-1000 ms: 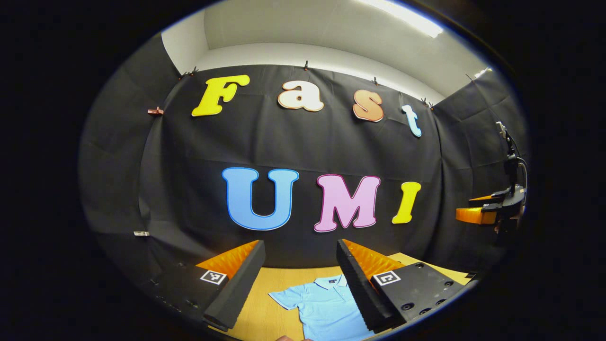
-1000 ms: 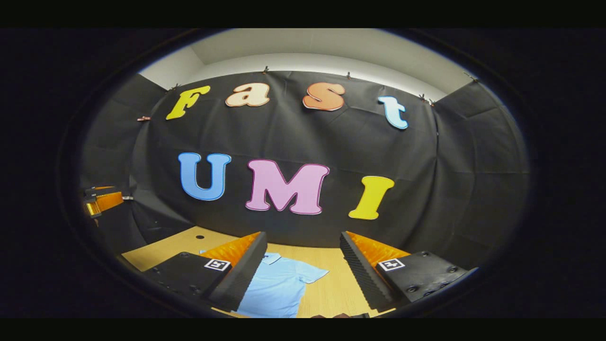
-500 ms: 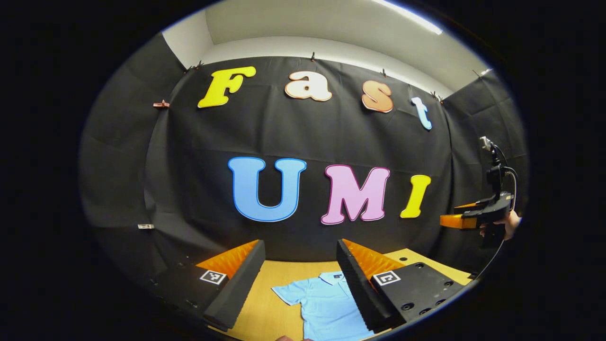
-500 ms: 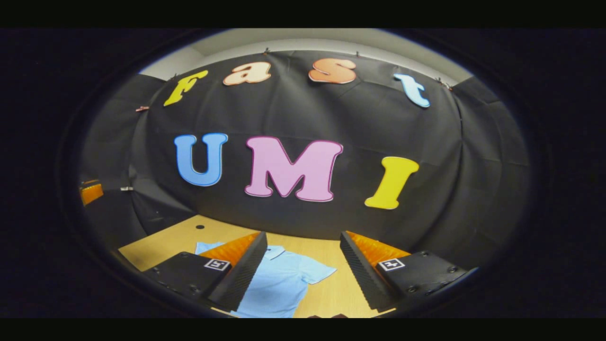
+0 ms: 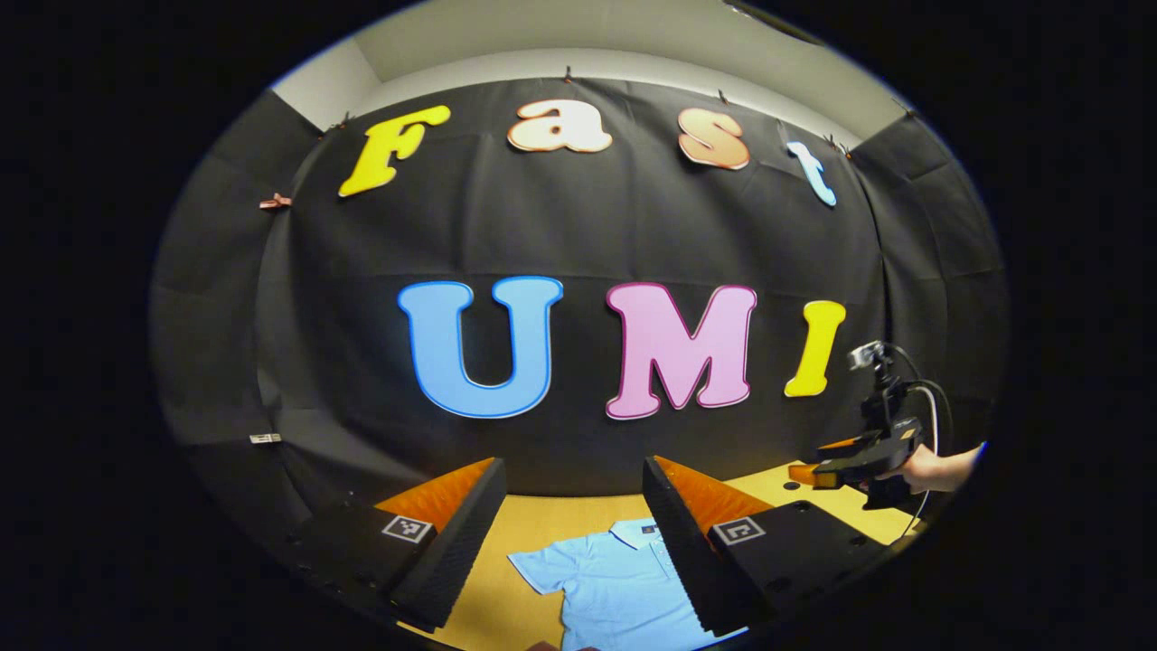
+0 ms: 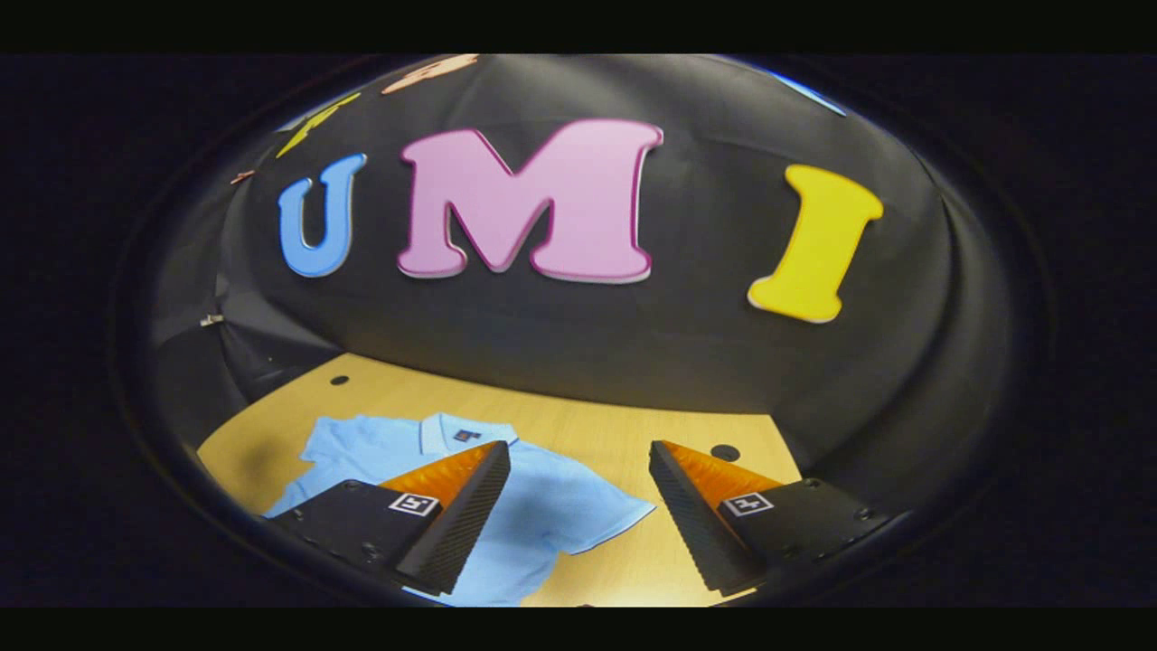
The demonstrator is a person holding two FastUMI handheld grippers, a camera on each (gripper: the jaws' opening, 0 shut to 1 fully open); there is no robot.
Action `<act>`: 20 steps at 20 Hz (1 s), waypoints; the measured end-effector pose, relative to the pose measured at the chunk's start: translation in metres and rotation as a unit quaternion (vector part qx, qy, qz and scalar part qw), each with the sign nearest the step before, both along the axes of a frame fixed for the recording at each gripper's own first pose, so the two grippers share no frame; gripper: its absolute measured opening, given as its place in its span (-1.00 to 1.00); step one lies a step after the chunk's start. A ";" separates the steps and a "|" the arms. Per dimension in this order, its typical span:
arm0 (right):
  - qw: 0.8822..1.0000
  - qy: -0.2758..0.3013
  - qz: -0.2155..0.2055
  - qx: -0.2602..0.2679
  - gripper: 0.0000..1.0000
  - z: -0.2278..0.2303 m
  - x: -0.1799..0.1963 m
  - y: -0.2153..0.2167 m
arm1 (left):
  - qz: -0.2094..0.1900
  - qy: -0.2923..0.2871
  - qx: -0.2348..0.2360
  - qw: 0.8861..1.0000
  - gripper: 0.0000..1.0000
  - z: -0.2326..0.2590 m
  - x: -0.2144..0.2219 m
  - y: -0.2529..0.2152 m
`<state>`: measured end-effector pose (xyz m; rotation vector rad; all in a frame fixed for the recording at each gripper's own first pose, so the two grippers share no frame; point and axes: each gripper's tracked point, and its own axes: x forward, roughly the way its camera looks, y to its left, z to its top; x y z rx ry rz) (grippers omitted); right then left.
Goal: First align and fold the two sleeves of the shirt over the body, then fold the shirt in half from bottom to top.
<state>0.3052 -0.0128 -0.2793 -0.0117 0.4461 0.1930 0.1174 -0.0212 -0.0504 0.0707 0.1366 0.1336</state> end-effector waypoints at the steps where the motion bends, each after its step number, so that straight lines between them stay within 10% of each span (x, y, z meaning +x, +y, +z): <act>1: 1.000 0.016 0.005 0.001 0.95 -0.026 0.011 -0.003 | -0.002 0.004 -0.002 1.000 0.93 -0.006 0.011 -0.008; 14: 0.984 0.174 -0.030 0.024 0.97 -0.227 0.051 -0.043 | 0.048 0.076 0.004 0.996 0.94 -0.060 0.061 -0.014; 17: 0.984 0.170 -0.047 0.025 0.32 -0.227 0.052 -0.048 | 0.050 0.076 0.000 0.996 0.94 -0.063 0.060 -0.010; 20: 0.984 0.166 -0.058 0.024 -0.86 -0.222 0.052 -0.047 | 0.038 0.080 -0.002 0.996 0.93 -0.065 0.059 -0.011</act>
